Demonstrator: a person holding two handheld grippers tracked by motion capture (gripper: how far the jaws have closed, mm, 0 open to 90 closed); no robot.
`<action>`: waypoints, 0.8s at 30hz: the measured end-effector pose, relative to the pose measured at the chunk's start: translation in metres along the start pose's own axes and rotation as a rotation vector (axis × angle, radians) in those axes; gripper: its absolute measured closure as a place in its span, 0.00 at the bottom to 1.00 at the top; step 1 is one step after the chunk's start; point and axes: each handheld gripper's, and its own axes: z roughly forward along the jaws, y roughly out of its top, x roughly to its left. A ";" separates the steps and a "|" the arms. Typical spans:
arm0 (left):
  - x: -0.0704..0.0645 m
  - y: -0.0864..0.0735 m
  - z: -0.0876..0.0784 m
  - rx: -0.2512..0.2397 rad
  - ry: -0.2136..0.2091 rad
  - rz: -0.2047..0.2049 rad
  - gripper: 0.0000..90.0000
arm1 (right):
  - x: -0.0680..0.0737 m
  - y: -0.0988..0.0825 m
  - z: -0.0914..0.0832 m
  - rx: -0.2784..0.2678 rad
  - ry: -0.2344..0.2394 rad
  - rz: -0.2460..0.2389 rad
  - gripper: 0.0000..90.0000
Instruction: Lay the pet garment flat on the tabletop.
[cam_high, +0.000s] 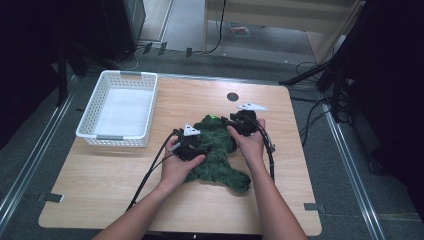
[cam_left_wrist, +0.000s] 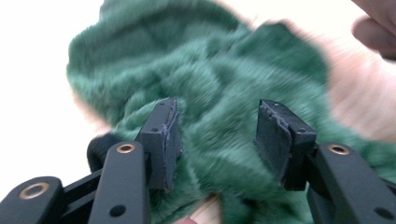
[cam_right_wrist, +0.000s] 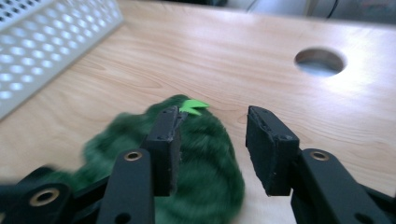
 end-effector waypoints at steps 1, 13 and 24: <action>0.001 0.001 -0.002 -0.010 0.006 -0.002 0.55 | 0.003 -0.002 -0.008 -0.014 -0.001 -0.002 0.64; 0.016 -0.005 0.009 0.064 0.093 -0.006 0.64 | 0.020 -0.070 -0.025 0.176 -0.062 -0.039 0.72; 0.020 -0.001 -0.005 -0.015 0.119 -0.031 0.57 | 0.018 -0.061 -0.026 0.119 -0.090 -0.049 0.66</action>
